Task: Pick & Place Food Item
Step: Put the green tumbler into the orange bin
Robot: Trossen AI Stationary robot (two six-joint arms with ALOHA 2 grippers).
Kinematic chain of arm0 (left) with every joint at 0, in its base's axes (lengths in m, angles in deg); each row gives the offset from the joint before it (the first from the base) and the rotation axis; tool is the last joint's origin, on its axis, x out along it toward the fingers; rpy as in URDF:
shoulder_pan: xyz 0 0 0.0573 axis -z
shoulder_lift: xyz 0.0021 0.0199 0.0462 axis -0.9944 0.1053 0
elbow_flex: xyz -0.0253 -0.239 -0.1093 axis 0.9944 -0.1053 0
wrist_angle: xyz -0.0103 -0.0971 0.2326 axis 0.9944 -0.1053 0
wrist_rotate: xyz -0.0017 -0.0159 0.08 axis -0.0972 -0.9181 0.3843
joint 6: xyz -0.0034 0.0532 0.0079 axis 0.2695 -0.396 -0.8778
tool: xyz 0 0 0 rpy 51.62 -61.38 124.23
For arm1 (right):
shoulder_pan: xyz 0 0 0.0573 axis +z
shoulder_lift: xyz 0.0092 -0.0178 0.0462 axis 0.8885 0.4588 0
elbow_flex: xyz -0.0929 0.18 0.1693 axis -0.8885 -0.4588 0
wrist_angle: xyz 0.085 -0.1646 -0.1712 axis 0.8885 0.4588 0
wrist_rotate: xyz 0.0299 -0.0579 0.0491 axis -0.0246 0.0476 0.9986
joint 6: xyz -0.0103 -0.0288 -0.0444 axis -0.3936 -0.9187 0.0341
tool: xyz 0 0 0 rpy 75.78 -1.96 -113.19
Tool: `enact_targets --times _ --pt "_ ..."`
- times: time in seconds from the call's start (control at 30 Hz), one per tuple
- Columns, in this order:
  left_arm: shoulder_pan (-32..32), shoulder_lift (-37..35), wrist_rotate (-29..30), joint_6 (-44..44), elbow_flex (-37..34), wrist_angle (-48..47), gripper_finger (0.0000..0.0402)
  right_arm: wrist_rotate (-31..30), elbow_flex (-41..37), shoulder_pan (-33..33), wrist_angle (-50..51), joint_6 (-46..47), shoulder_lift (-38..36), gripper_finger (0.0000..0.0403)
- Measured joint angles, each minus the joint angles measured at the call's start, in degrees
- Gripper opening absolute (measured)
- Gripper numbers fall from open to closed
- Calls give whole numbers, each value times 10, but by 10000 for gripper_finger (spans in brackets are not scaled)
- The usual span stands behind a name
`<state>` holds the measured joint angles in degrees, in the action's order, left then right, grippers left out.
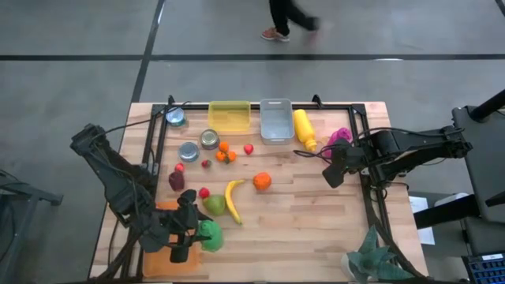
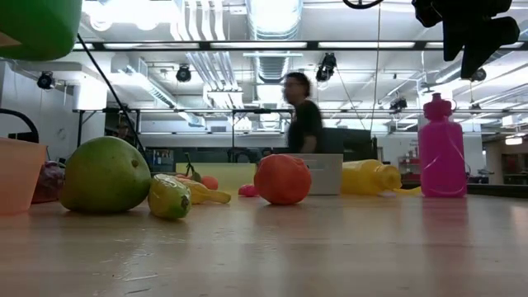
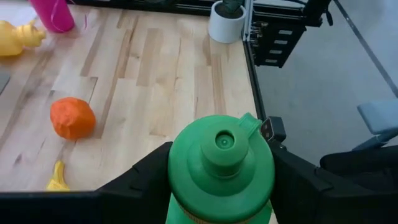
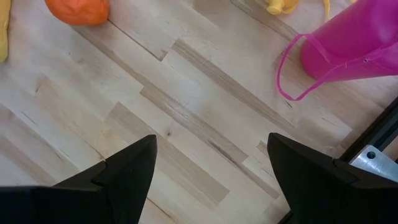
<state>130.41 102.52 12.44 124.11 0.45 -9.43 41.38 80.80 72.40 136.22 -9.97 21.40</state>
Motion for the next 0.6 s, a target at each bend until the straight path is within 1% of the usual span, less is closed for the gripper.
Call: enact_targets --times 0.17,0.33,0.6 --pt "0 0 0 -27 0 0 208 0 0 0 -4 0 0 304" --pt "-4 0 -9 -108 0 15 208 0 0 0 -7 0 0 304" --pt "-4 0 -75 -250 -3 61 208 0 0 0 -8 0 0 304"
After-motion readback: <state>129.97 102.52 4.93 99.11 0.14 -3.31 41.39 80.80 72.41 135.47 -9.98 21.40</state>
